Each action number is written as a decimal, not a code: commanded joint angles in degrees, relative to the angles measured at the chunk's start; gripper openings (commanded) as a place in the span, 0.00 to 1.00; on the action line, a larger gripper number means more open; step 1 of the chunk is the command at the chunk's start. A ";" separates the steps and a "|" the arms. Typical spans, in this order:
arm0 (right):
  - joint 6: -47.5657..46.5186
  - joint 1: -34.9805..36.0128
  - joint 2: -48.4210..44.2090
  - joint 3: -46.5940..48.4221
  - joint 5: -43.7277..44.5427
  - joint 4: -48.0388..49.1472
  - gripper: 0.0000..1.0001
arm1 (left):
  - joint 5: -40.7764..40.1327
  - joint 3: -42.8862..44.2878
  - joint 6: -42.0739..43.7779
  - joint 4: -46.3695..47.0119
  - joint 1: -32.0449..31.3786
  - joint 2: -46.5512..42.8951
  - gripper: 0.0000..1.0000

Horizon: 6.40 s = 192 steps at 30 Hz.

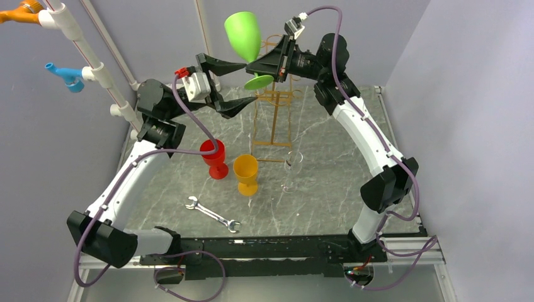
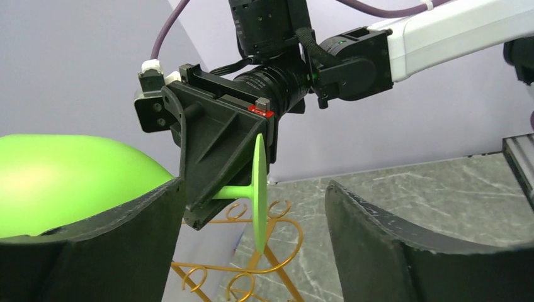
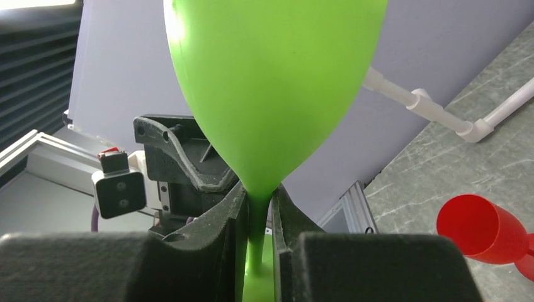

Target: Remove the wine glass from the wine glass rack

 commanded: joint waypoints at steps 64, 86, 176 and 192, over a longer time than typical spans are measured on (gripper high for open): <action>-67.58 11.03 -25.71 -36.30 13.82 12.68 0.00 | -13.70 47.59 -32.30 -63.87 11.65 9.03 0.53; -76.76 14.36 -26.05 -38.61 14.90 15.22 0.00 | -10.84 41.50 -22.63 -76.10 11.65 8.18 0.40; -54.06 18.88 -29.20 -48.97 20.76 24.22 0.91 | -49.27 26.19 -17.39 -73.01 21.93 4.90 0.00; -55.45 19.11 -30.25 -50.04 21.13 22.24 0.91 | -52.05 7.45 -19.20 -64.98 24.81 3.58 0.00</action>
